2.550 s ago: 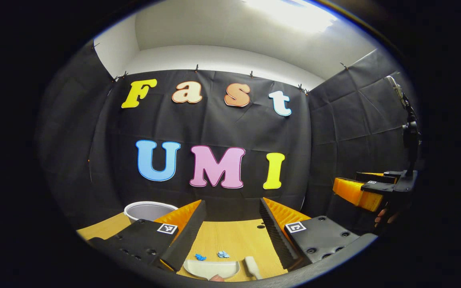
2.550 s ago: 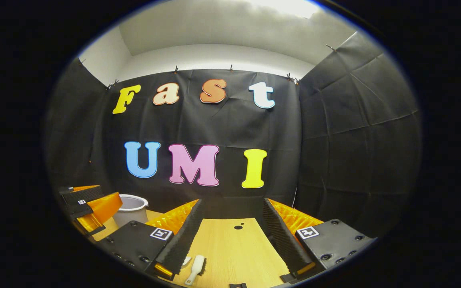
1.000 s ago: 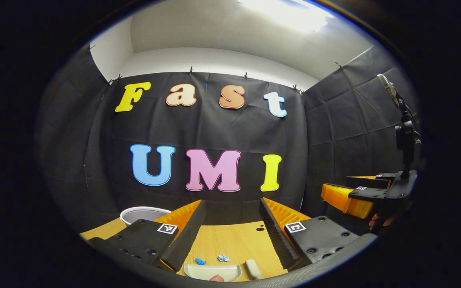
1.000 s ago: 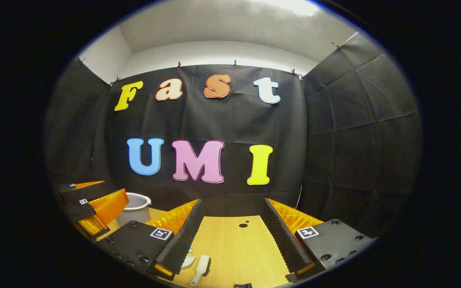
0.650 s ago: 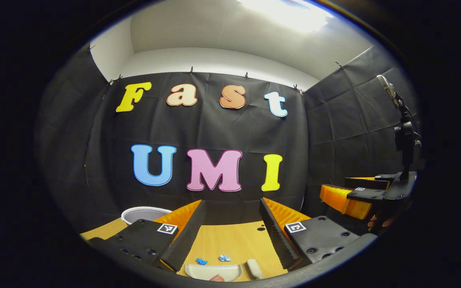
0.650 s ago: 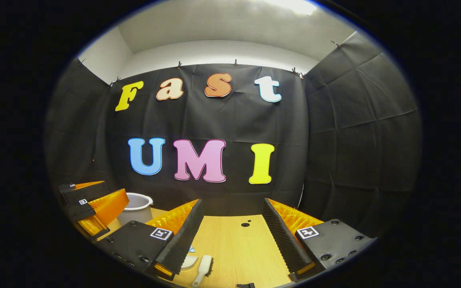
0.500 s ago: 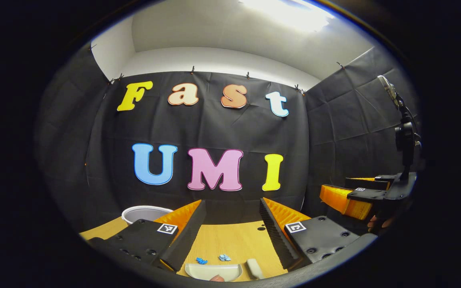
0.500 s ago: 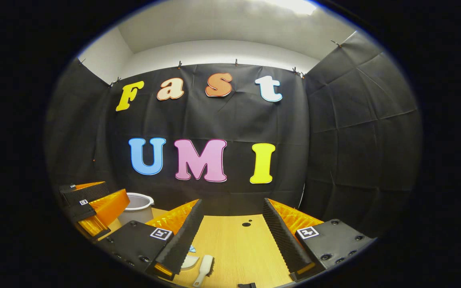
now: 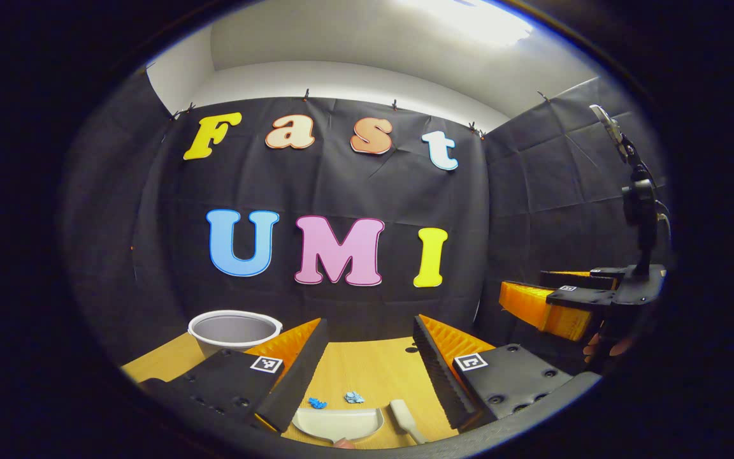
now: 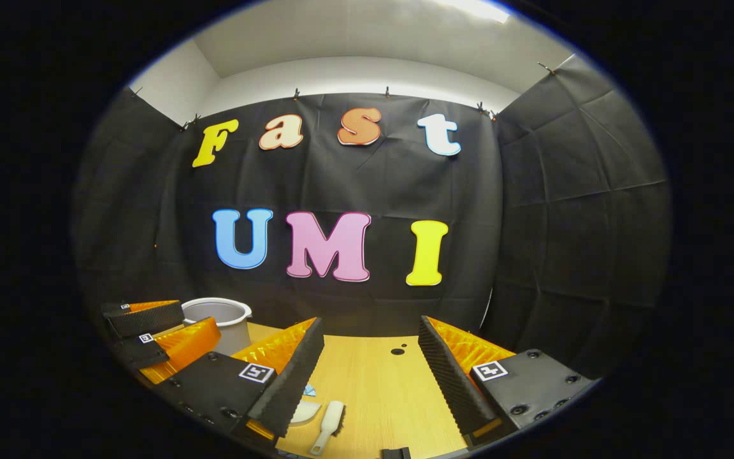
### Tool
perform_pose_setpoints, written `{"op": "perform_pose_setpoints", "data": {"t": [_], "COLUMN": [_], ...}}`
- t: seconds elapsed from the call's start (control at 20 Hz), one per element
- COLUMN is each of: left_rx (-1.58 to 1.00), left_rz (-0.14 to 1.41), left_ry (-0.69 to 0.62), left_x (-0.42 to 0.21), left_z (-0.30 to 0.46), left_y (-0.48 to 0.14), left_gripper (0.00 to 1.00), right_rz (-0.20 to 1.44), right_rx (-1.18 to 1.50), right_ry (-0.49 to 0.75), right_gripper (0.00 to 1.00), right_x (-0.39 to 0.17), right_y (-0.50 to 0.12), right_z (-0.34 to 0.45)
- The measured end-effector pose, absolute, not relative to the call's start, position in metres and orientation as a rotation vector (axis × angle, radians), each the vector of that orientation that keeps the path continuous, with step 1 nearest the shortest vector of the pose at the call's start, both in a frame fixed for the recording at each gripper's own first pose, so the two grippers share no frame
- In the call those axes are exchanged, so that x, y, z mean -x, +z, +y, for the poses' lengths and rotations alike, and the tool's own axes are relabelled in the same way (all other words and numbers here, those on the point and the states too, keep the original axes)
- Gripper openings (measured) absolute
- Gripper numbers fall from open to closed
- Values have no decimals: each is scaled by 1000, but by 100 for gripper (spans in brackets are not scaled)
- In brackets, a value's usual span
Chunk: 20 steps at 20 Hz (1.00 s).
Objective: Pick up the small broom and dustpan from the desktop, sweep the trash into the dustpan with the broom, and then empty the trash into the garbage bin.
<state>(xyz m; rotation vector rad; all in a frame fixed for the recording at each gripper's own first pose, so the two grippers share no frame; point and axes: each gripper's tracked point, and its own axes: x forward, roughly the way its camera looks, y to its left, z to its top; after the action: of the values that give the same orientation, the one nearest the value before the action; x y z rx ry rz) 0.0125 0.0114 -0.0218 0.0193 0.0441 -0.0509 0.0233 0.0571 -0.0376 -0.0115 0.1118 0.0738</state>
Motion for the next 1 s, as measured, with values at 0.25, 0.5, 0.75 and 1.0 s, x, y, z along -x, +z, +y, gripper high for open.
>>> {"op": "perform_pose_setpoints", "data": {"t": [0.25,0.5,0.75,1.0], "left_rx": [-58,-79,6,-26], "left_rz": [128,334,592,859], "left_ry": [-20,0,-36,-12], "left_x": [-10,0,14,24], "left_z": [30,38,33,43], "left_y": [-49,-114,-197,-256], "left_gripper": [80,82,80,83], "right_rz": [184,330,665,874], "right_rx": [-17,-64,-44,-62], "right_ry": [127,167,258,222], "right_gripper": [91,97,97,98], "right_x": [-30,-32,-11,-1], "right_y": [-65,-129,-255,-340], "right_z": [87,117,138,136]}}
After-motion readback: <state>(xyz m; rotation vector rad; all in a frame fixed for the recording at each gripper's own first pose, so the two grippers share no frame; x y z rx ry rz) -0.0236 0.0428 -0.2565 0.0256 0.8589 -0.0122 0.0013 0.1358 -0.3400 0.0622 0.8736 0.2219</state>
